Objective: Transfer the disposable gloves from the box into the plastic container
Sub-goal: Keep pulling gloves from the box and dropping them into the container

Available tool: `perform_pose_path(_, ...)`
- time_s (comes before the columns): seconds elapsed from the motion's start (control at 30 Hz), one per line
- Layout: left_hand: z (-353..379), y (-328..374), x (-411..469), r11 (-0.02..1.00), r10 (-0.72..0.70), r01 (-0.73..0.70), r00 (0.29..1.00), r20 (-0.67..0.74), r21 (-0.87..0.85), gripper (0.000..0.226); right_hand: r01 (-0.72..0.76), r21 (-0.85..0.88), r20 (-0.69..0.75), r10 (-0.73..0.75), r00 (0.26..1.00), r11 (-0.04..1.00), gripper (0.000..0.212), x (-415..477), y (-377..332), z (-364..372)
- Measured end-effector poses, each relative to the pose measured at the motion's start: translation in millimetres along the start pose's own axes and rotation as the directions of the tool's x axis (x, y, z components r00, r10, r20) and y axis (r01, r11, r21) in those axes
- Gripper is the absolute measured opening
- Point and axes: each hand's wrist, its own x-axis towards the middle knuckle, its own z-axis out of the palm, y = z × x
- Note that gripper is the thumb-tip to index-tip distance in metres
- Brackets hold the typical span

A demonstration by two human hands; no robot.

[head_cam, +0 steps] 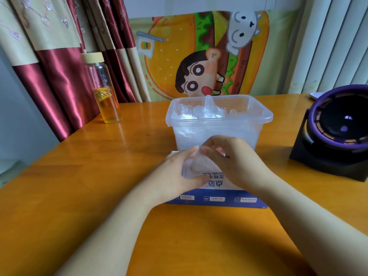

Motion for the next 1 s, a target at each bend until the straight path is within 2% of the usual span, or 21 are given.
perform_pose_path(0.07,0,-2,1,1.0,0.002,-0.001,1.0,-0.002,0.007,0.057,0.02,0.074,-0.077,-0.014,0.997,0.997,0.015,1,-3,-3)
perform_pose_path(0.13,1,-4,3,1.0,-0.002,0.002,1.0,-0.005,0.016,0.073,-0.018,0.118,-0.134,0.034,0.99,0.993,0.016,4,0,-13)
perform_pose_path(0.17,1,-6,4,1.0,-0.002,0.002,1.0,-0.004,0.023,0.078,-0.065,0.094,-0.142,0.078,0.987,0.994,0.025,5,5,-19)
perform_pose_path(0.2,1,-6,4,1.0,0.0,0.0,1.0,-0.002,0.028,0.08,-0.123,0.039,-0.112,0.127,0.986,0.992,0.039,5,9,-23)
perform_pose_path(0.27,1,-7,3,0.999,-0.008,0.008,1.0,0.007,0.034,0.083,-0.224,-0.064,0.045,0.227,0.973,0.973,0.069,2,14,-26)
perform_pose_path(0.3,1,-6,3,0.999,-0.009,0.008,1.0,0.011,0.037,0.083,-0.236,-0.074,0.12,0.244,0.962,0.969,0.072,-1,14,-24)
perform_pose_path(0.37,0,-4,2,0.999,0.003,-0.003,1.0,0.01,0.039,0.078,-0.183,0.02,0.14,0.178,0.974,0.983,0.048,-2,11,-18)
perform_pose_path(0.43,0,-1,2,1.0,0.026,-0.026,1.0,0.013,0.006,0.058,-0.134,0.162,0.024,0.132,0.991,0.978,0.029,0,5,-16)
perform_pose_path(0.5,-1,-1,2,0.999,0.046,-0.046,0.999,0.01,-0.014,0.051,-0.109,0.321,-0.095,0.146,0.985,0.941,0.025,4,2,-18)
perform_pose_path(0.6,0,-5,3,0.998,0.061,-0.06,0.998,0.014,-0.016,0.052,-0.094,0.478,-0.119,0.171,0.978,0.873,0.024,7,1,-19)
perform_pose_path(0.77,0,2,1,0.994,0.104,-0.102,0.993,0.051,-0.049,0.049,-0.026,0.543,-0.16,0.134,0.978,0.839,0.017,20,-16,-25)
perform_pose_path(0.87,-1,6,-2,0.993,0.115,-0.114,0.993,0.038,-0.02,0.04,-0.003,0.497,-0.17,0.101,0.98,0.868,0.019,29,-26,-29)
perform_pose_path(1.0,-2,7,-4,0.998,0.069,-0.069,0.996,0.056,0.009,0.046,0.018,0.494,-0.25,0.123,0.96,0.869,0.023,39,-38,-43)
